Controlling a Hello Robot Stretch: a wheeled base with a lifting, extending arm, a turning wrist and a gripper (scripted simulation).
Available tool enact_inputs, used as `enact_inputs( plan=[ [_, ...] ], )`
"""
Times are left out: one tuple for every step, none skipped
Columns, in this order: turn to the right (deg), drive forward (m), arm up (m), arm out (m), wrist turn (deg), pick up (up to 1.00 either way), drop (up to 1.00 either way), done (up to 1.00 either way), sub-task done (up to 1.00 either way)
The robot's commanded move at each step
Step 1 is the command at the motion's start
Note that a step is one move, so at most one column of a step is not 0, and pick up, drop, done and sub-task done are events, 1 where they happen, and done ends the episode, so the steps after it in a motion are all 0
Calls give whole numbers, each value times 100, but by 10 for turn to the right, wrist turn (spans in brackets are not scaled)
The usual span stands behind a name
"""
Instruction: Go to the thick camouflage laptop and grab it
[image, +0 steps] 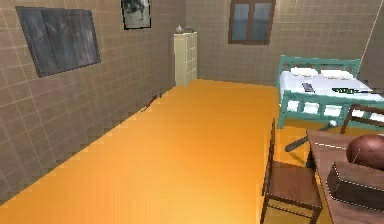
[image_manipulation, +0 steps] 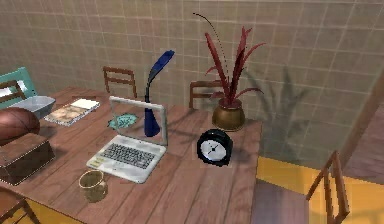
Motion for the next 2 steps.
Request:
enact_inputs(
  plan=[
    [-150,0,0,0,0,0,0,0,0],
    [0,0,50,0,0,0,0,0,0]
  ],
)
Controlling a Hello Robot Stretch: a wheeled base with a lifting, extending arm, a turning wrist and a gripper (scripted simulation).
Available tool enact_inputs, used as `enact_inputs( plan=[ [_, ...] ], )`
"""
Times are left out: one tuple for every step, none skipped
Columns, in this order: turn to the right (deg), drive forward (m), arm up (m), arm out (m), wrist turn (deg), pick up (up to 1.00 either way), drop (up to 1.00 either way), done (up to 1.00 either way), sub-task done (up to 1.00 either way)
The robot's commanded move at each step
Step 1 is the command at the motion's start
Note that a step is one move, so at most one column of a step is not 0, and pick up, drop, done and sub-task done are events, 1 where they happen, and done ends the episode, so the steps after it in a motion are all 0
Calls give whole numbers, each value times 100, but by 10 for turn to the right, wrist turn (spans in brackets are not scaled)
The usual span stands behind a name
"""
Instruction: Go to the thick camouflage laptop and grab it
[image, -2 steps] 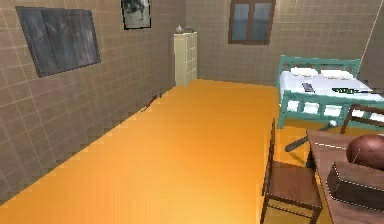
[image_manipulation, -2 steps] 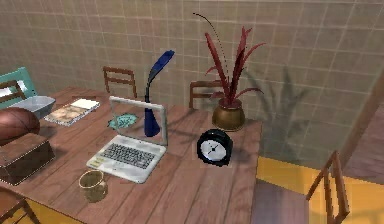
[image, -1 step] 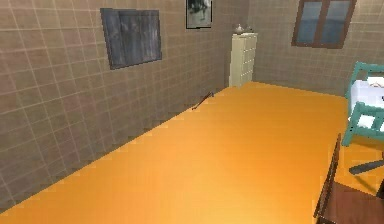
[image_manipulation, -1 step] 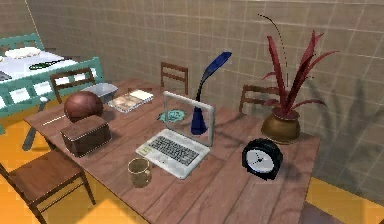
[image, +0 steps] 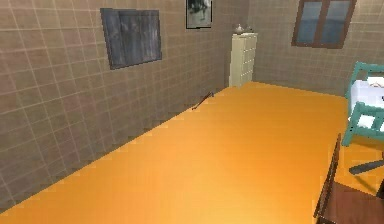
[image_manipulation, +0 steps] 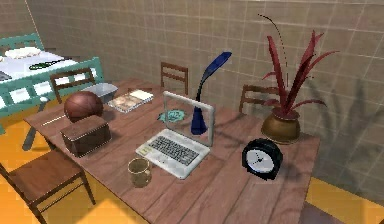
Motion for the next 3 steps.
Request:
enact_inputs(
  plan=[
    [0,0,24,0,0,0,0,0,0],
    [0,0,0,38,0,0,0,0,0],
    [0,0,0,0,450,0,0,0,0]
  ],
)
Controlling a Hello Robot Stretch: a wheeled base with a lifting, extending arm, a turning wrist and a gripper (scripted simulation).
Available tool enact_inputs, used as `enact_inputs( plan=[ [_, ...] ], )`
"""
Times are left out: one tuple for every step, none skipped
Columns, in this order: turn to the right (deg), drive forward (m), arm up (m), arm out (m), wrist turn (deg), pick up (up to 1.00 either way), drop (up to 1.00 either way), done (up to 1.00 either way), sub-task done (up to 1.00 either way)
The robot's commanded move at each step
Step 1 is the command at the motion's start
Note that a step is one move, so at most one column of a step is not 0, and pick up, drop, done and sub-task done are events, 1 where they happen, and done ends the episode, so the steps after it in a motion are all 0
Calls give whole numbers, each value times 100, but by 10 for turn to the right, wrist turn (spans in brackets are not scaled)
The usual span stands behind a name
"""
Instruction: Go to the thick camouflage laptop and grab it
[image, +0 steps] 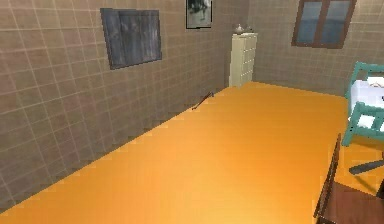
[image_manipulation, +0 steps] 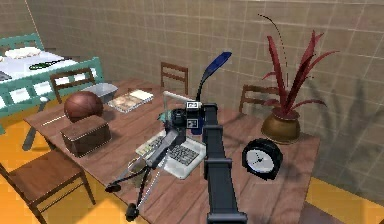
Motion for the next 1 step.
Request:
enact_inputs(
  plan=[
    [0,0,0,0,450,0,0,0,0]
  ],
)
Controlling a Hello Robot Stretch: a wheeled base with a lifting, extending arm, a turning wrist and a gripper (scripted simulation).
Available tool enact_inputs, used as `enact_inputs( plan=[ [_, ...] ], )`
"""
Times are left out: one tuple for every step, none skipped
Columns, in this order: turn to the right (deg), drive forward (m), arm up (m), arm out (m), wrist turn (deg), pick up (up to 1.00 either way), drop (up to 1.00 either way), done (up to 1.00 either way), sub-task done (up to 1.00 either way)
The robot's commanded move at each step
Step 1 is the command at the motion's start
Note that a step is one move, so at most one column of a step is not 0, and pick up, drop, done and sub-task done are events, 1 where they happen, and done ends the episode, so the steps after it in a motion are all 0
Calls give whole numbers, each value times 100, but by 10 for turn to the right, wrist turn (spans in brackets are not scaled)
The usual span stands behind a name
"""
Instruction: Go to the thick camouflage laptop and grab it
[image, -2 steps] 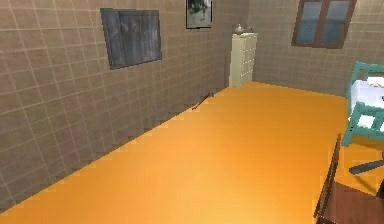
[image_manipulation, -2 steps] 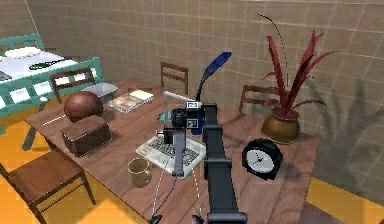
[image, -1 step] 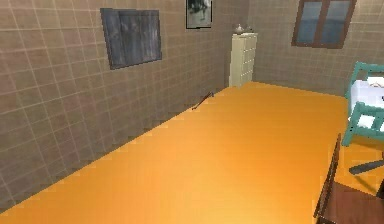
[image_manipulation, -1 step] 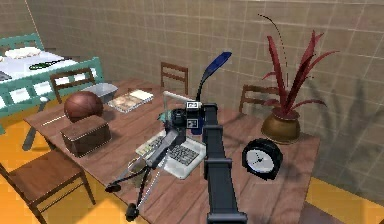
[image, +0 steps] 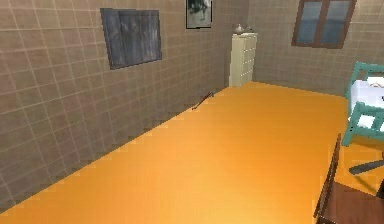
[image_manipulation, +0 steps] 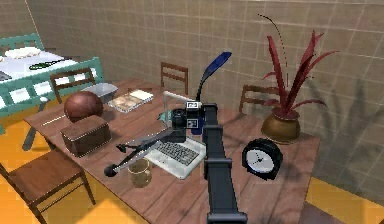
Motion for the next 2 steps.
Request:
enact_inputs(
  plan=[
    [0,0,0,0,450,0,0,0,0],
    [0,0,0,0,390,0,0,0,0]
  ],
)
